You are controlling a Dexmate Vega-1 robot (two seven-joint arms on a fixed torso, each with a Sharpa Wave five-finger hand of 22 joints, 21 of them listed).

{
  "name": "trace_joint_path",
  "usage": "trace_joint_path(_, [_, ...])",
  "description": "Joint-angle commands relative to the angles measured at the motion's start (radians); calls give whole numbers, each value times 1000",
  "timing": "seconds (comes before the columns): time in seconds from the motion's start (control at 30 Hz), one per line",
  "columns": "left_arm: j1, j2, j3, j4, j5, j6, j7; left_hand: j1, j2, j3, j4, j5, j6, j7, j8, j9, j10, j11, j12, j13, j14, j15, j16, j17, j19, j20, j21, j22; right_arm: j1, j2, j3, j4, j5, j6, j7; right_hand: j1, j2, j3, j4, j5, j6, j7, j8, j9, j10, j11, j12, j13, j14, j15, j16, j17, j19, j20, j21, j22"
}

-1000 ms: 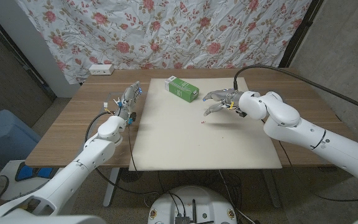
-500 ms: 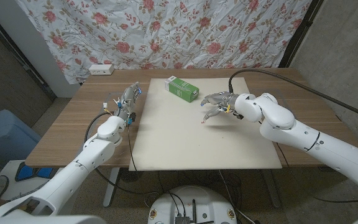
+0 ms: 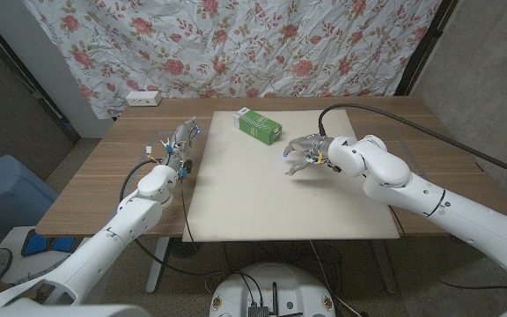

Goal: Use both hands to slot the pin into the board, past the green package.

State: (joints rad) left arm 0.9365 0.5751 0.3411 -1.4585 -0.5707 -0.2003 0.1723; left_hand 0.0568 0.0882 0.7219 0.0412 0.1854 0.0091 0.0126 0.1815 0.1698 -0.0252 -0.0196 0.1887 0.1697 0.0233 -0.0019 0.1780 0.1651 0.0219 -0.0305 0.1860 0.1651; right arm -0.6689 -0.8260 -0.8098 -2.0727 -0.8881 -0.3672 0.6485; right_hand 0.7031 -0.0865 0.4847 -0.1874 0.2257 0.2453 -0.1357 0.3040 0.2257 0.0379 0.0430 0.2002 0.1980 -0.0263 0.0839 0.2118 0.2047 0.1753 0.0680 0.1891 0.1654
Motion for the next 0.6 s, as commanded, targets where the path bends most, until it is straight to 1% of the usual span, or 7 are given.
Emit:
trace_joint_path(0.03, [4, -2, 0, 0, -3, -2, -1, -11, 78, 8, -2, -2, 4, 2, 1, 4, 6, -2, 0, 2, 4, 2, -1, 3, 5, -12, 4, 5, -6, 24, -9, 22, -55, 13, 28, 16, 3, 10, 2, 1, 19, -7, 15, 4, 6, 4, 4, 2, 6, 6, 8, 4, 12, 1, 6, 2])
trace_joint_path(0.2, [8, 1, -2, -4, -5, 2, 1, -11, 78, 9, -2, -2, 4, 2, 1, 4, 6, -3, -1, 3, 4, 2, -1, 3, 4, -12, 4, 5, -13, 39, -17, 26, -91, 1, 37, 28, 3, 12, 4, -2, 38, -10, 27, 7, 7, 4, 3, 3, 7, 6, 8, 5, 15, 1, 6, 2])
trace_joint_path(0.33, [9, 1, -3, -4, -7, 4, 0, -11, 78, 10, -2, -2, 5, 3, 1, 4, 6, -2, -1, 3, 5, 3, -1, 3, 5, -12, 4, 5, -16, 48, -15, 27, -95, 3, 39, 35, 5, 13, 6, -3, 46, -12, 33, 9, 13, 5, 5, 3, 9, 6, 9, 6, 17, 1, 5, 2])
trace_joint_path(0.47, [10, 1, -3, -2, -9, 4, 0, -12, 78, 10, -2, -2, 5, 3, 1, 4, 6, -4, -1, 3, 5, 3, -1, 3, 5, -12, 4, 5, -18, 60, -22, 28, -118, -4, 46, 44, 4, 13, 8, -5, 74, -15, 49, 12, 18, 6, 6, 4, 9, 7, 10, 7, 18, 3, 4, 2])
trace_joint_path(0.6, [10, 1, -3, 1, -10, 3, -2, -12, 78, 11, -1, -2, 5, 2, 1, 4, 6, -4, -1, 3, 5, 4, -1, 3, 5, -11, 4, 5, -17, 73, -28, 33, -135, -11, 63, 47, 4, 13, 9, -6, 80, -17, 54, 13, 20, 5, 6, 4, 10, 7, 10, 8, 19, 3, 4, 2])
